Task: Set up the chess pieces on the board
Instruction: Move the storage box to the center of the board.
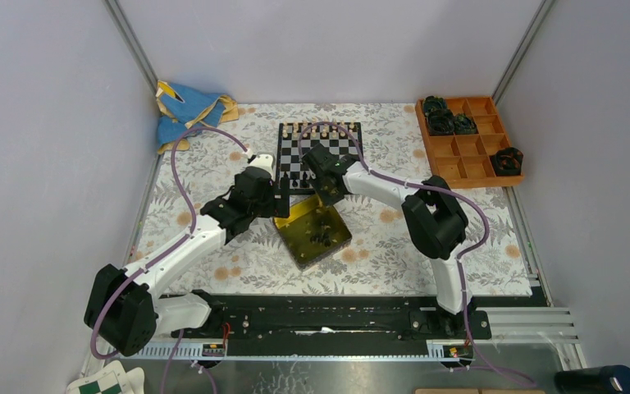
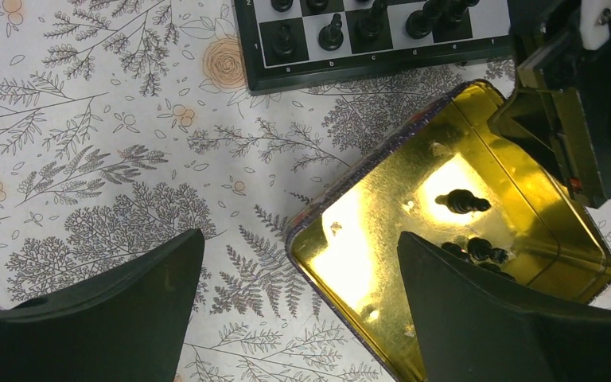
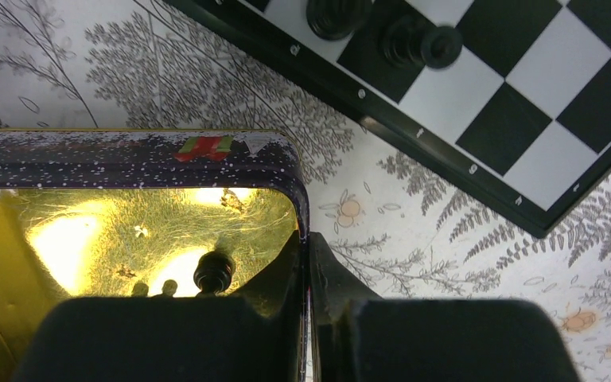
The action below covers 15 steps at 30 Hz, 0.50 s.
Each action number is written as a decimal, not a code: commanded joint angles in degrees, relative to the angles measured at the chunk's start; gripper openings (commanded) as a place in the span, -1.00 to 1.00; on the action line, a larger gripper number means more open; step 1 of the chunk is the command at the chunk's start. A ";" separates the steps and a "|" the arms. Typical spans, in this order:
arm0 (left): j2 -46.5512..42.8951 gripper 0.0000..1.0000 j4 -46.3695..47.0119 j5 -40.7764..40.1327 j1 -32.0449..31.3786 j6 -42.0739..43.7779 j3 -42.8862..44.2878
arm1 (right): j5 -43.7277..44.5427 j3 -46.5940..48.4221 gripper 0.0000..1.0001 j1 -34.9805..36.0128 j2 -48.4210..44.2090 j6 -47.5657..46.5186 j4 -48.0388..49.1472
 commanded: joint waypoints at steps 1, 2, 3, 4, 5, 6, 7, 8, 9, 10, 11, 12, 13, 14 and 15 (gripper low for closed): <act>0.19 0.98 3.57 -1.02 -0.24 0.33 -0.22 | -2.06 4.89 -0.83 -0.31 1.30 -1.54 0.35; 0.19 0.98 3.56 -1.04 -0.24 0.33 -0.09 | -2.28 4.96 -0.81 -0.31 1.36 -1.50 0.29; 0.22 0.98 3.55 -1.14 -0.24 0.40 0.01 | -2.38 4.86 -0.76 -0.31 1.25 -1.59 0.27; 0.16 0.98 3.43 -1.21 -0.24 0.43 0.12 | -2.48 4.68 -0.69 -0.31 1.08 -1.63 0.40; 0.16 0.98 3.42 -1.28 -0.24 0.42 0.14 | -2.62 4.42 -0.58 -0.31 0.83 -1.65 0.49; 0.11 0.98 3.34 -1.30 -0.24 0.41 0.22 | -2.73 4.13 -0.46 -0.31 0.62 -1.63 0.61; 0.20 0.98 3.25 -1.16 -0.24 0.41 0.32 | -2.83 3.82 -0.38 -0.31 0.43 -1.63 0.70; 0.19 0.98 3.14 -1.15 -0.20 0.41 0.39 | -2.92 3.63 -0.32 -0.31 0.13 -1.59 0.66; 0.22 0.98 3.05 -1.13 -0.24 0.41 0.41 | -3.01 3.45 -0.26 -0.30 -0.10 -1.63 0.70; 0.26 0.98 3.03 -1.18 -0.24 0.41 0.49 | -3.02 3.35 -0.21 -0.31 -0.37 -1.66 0.76; 0.30 0.98 3.03 -1.17 -0.24 0.41 0.54 | -2.98 3.31 -0.17 -0.31 -0.65 -1.67 0.64; 0.33 0.98 3.03 -1.29 -0.24 0.41 0.58 | -2.88 3.25 -0.15 -0.31 -1.00 -1.65 0.67; 0.40 0.98 3.15 -1.31 -0.24 0.41 0.65 | -2.56 3.28 -0.14 -0.31 -1.46 -1.69 0.70; 0.54 0.98 3.08 -1.42 -0.24 0.49 0.78 | -2.09 3.34 -0.13 -0.31 -1.96 -1.74 0.71; 0.71 0.98 2.57 -1.69 -0.24 0.39 0.98 | -1.53 3.43 -0.13 -0.30 -2.43 -1.69 0.72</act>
